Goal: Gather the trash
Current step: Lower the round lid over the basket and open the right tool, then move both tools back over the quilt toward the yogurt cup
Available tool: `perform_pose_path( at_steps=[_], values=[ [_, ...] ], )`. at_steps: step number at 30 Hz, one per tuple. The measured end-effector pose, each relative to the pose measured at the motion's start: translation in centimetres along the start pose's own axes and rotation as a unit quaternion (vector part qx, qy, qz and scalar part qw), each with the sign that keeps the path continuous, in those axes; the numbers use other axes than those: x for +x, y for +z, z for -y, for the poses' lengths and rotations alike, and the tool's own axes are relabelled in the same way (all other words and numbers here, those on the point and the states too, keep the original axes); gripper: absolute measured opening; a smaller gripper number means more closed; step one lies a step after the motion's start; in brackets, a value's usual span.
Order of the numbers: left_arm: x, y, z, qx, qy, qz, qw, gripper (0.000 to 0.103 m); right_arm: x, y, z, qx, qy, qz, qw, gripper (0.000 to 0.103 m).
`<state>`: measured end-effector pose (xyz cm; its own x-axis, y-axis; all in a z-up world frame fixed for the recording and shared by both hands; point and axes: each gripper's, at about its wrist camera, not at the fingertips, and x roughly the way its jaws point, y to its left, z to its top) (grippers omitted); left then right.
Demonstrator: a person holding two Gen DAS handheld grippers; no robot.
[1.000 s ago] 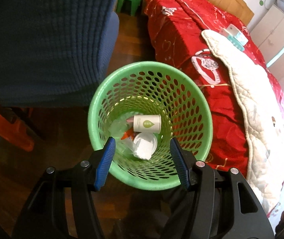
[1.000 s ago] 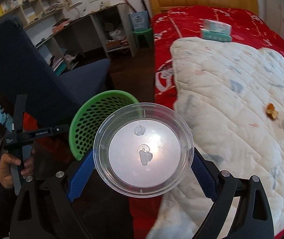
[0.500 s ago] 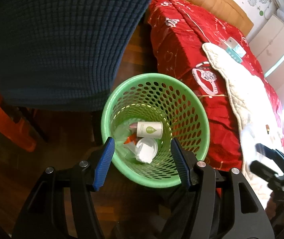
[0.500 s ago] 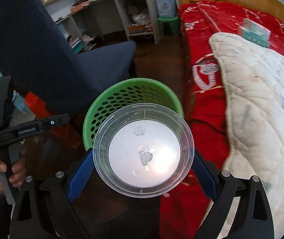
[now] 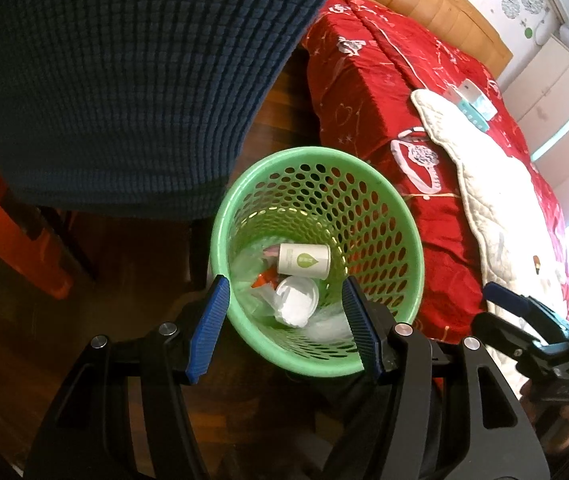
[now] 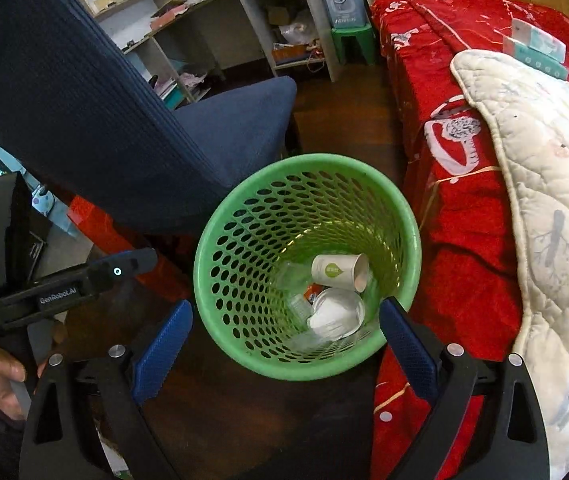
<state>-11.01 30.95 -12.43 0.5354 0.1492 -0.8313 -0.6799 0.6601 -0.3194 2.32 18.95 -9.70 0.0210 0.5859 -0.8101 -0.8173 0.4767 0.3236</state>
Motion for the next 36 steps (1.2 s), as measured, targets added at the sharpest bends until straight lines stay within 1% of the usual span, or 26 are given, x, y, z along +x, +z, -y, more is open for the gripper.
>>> perform_pose_path(
  at_steps=[4,10,16,22,29,32,36],
  values=[
    [-0.2,0.0,1.1,0.01,-0.006,0.002,0.9999,0.058,-1.6,-0.4,0.4,0.003,-0.003,0.014,1.0,0.091],
    [-0.4,0.0,3.0,0.032,-0.015,0.002,0.9994,0.058,-4.5,-2.0,2.3,0.015,-0.027,0.031,0.999,0.091],
    [-0.2,-0.2,5.5,0.054,-0.023,-0.003,0.9983,0.058,-7.3,-4.2,5.6,0.045,-0.069,0.04,0.996,0.091],
    [0.4,-0.5,8.8,0.082,-0.036,-0.012,0.9959,0.058,-10.7,-6.4,10.1,0.088,-0.112,0.058,0.988,0.091],
    [1.2,-0.7,13.2,0.118,-0.05,-0.023,0.9915,0.059,-15.1,-8.5,16.7,0.146,-0.172,0.082,0.971,0.09],
    [1.6,-0.9,14.9,0.13,-0.056,-0.027,0.9896,0.059,-16.9,-9.4,19.9,0.176,-0.199,0.092,0.96,0.088],
    [2.2,-1.1,17.1,0.147,-0.06,-0.035,0.9866,0.059,-18.9,-9.8,23.3,0.204,-0.224,0.104,0.947,0.086]
  ],
)
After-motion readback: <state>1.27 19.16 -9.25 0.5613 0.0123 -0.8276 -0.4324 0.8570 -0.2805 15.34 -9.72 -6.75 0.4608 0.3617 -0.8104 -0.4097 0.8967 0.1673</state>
